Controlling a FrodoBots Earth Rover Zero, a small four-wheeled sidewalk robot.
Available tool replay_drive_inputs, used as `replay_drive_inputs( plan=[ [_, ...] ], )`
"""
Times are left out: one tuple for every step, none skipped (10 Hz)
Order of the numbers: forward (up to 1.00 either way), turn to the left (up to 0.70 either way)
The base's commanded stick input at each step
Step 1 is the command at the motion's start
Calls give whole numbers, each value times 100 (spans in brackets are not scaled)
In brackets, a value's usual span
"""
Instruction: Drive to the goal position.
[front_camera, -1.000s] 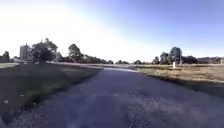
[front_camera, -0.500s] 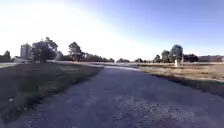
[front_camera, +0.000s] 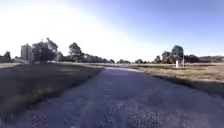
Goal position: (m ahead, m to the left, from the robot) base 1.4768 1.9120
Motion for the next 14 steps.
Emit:
replay_drive_inputs(
  plan=[
    [50,0],
    [50,0],
    [50,0],
    [50,0],
    [50,0],
    [50,0],
    [50,0],
    [50,0],
    [50,0],
    [50,0],
    [50,0],
    [50,0],
    [50,0],
    [50,0]
  ],
)
